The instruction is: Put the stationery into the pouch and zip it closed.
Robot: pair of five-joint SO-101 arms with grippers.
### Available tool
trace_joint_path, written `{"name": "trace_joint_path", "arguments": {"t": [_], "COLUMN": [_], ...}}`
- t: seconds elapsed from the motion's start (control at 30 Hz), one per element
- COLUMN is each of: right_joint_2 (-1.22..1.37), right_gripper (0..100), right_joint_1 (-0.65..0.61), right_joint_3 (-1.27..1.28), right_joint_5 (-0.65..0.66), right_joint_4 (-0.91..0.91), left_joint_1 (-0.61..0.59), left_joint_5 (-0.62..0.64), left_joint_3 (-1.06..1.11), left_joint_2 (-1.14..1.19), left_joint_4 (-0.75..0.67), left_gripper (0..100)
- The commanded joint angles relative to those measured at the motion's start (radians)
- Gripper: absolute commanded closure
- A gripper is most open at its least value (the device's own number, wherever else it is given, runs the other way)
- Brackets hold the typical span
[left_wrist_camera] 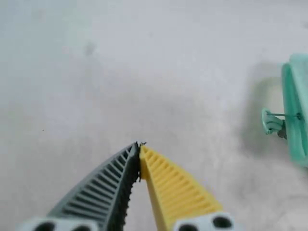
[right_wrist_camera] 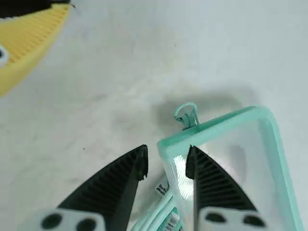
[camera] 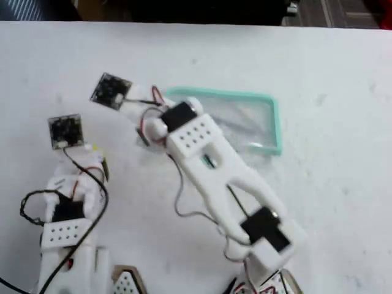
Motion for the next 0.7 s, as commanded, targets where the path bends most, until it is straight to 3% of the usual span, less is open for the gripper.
{"name": "trace_joint_path", "arguments": {"t": [0.0, 0.27, 0.67], "right_joint_2": [0.163, 0.501, 0.806], "right_gripper": [79.2, 74.8, 74.8], "right_joint_1": [-0.005, 0.031, 0.12], "right_joint_3": [-0.262, -0.582, -0.873], "right_joint_5": [0.012, 0.014, 0.118], "right_joint_4": [0.022, 0.022, 0.022], "left_joint_1": [-0.054, -0.145, -0.045], "left_joint_5": [0.048, 0.095, 0.087], "left_joint_3": [-0.012, -0.034, -0.023], "left_joint_2": [0.004, 0.004, 0.004], "left_joint_4": [-0.035, -0.037, -0.029], "left_gripper": [97, 97, 97]}}
